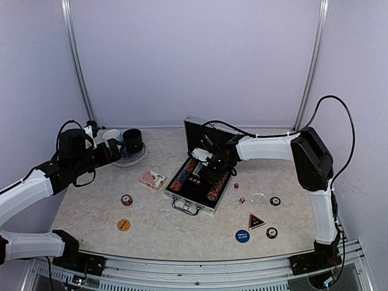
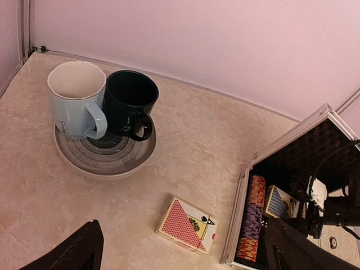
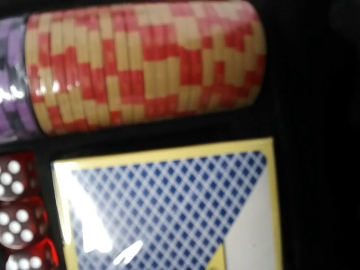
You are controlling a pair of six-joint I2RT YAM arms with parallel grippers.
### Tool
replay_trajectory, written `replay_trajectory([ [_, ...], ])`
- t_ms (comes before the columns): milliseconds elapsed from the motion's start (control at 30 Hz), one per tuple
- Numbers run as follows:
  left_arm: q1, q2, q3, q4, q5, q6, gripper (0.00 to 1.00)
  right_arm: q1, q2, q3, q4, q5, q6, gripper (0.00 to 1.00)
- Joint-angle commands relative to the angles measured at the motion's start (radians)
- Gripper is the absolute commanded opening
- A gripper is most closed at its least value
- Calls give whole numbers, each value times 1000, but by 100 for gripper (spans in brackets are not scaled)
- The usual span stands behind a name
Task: Pack up texas hold em set
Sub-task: Place the poker case in the slot.
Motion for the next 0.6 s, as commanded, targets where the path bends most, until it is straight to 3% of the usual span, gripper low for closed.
replay_trajectory([
  [0, 5, -9, -11, 27, 9, -6, 99, 16, -68, -68, 70, 78, -12, 45],
  [567, 5, -14, -18, 28, 2, -1, 99, 13, 4, 7, -11, -42, -26, 52],
])
